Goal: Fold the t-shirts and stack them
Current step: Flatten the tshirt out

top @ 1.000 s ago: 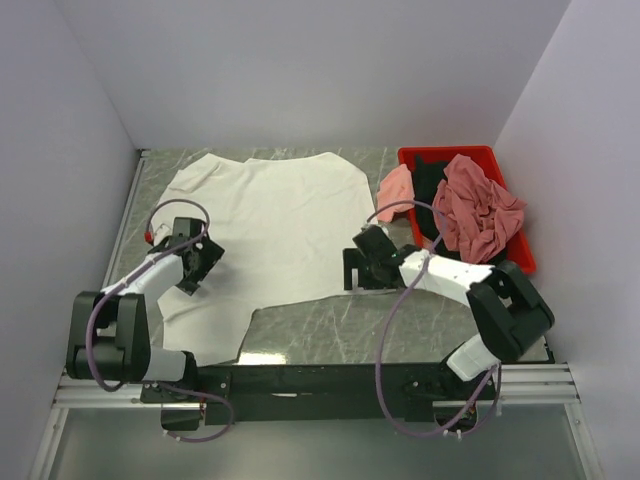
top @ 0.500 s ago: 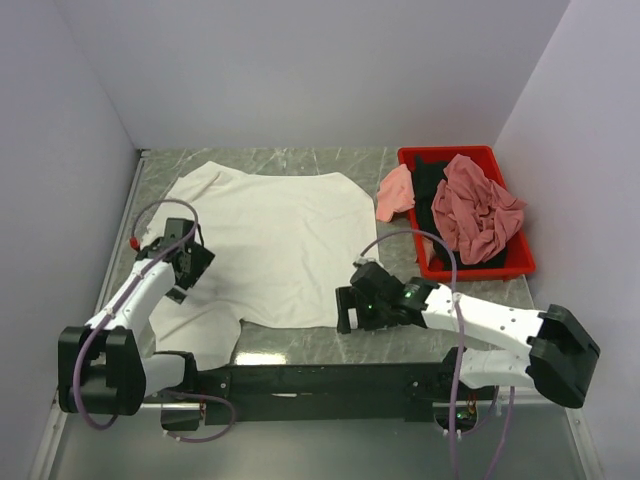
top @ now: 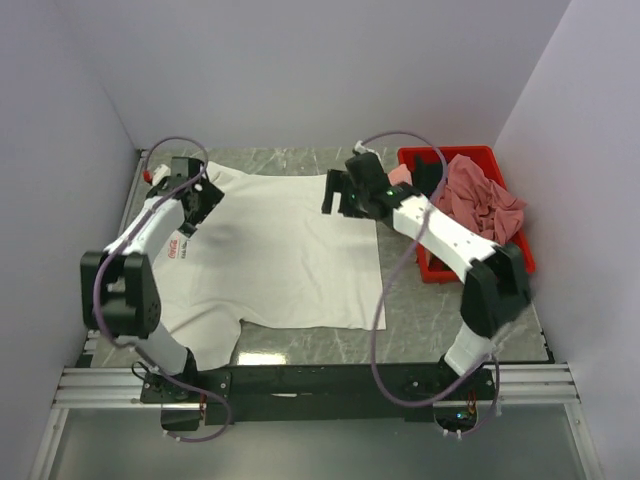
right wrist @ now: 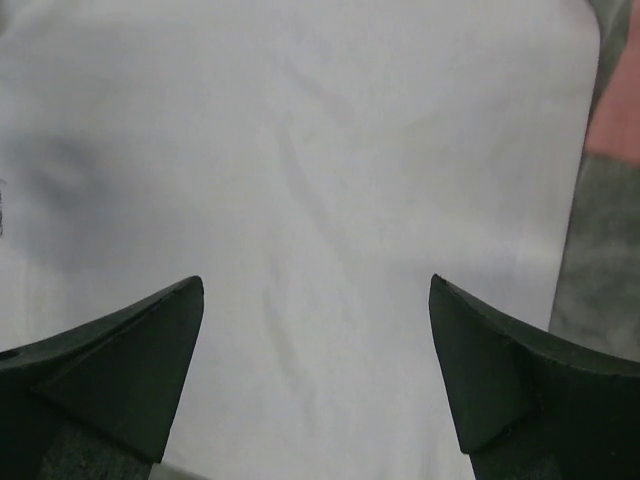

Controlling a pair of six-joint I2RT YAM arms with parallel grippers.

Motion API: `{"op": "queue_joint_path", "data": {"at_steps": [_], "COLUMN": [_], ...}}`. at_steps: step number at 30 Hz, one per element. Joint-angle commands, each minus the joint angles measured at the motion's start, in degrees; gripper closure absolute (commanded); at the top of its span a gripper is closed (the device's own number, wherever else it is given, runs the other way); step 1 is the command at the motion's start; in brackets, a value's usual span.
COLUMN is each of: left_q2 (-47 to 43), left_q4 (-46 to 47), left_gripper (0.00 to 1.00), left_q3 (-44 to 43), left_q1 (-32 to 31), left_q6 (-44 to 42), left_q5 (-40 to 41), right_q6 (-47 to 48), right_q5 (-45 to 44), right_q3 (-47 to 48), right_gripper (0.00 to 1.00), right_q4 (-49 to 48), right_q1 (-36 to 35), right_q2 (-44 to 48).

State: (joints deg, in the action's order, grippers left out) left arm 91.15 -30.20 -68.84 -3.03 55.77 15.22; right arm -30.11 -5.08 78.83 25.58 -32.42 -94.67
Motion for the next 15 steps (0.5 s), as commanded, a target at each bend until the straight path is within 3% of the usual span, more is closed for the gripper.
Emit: {"op": "queue_joint_path", "data": {"at_steps": [1, 5, 9, 12, 15], "left_q2": [7.9, 15.7, 17.6, 18.4, 20.0], "left_q4": [1.9, -0.2, 1.7, 1.5, 1.0], "left_gripper": [0.0, 0.0, 0.0, 0.0, 0.01], "left_q3": [-8.1, -14.2, -12.4, -11.7, -11.8], "left_q1": [0.1, 0.0, 0.1, 0.1, 0.2], "left_q6": [-3.2, -3.8, -5.1, -6.5, -7.5], "left_q5": [-3.1, -5.3, -5.5, -2.9, -2.4], "right_q6": [5.1, 9.9, 20.4, 27.1, 29.4], "right_q5": [0.0, 4.1, 12.5, 20.3, 21.3], "right_q3": [11.7, 26.9, 40.4, 45.9, 48.3], "right_gripper": [0.0, 0.0, 0.01, 0.01, 0.0], "right_q4": [0.5, 3.6, 3.6, 4.7, 4.8], "right_q1": [2.5, 7.0, 11.6, 15.2, 17.7], "right_q2": [-11.1, -23.7, -34.5, -39.4, -42.9]}}
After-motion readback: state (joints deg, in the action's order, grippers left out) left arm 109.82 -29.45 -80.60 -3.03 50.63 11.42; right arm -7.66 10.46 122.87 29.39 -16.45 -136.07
